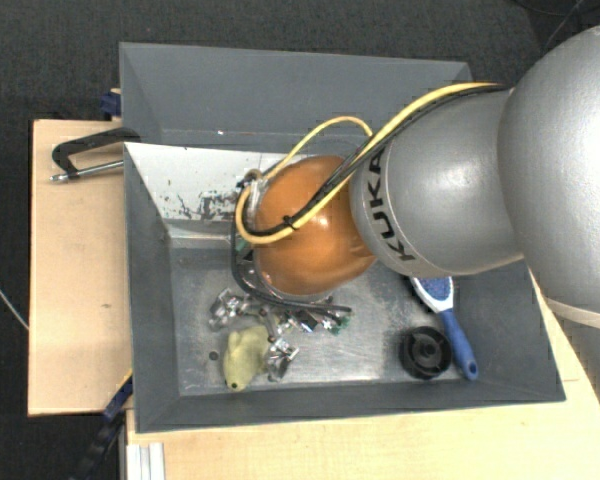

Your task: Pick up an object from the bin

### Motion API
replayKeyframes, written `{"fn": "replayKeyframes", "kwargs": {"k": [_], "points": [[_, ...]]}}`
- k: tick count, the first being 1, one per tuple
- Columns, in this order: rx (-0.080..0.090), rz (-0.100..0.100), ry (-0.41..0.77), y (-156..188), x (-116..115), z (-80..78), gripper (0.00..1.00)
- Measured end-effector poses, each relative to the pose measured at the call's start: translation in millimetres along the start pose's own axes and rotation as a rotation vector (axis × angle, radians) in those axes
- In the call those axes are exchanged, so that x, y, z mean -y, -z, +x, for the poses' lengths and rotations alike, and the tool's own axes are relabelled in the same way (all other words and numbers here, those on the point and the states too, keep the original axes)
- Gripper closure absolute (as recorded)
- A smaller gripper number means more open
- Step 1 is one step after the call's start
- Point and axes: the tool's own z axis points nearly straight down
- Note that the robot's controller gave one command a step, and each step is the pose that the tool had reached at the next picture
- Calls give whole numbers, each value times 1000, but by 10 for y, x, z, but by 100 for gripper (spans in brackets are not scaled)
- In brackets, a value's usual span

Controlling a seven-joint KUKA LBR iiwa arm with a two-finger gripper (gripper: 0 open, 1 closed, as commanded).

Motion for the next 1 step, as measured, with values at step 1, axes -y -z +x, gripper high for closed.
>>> {"fn": "replayKeyframes", "kwargs": {"k": [1], "points": [[-2,-1,294,18,14,31,0]]}}
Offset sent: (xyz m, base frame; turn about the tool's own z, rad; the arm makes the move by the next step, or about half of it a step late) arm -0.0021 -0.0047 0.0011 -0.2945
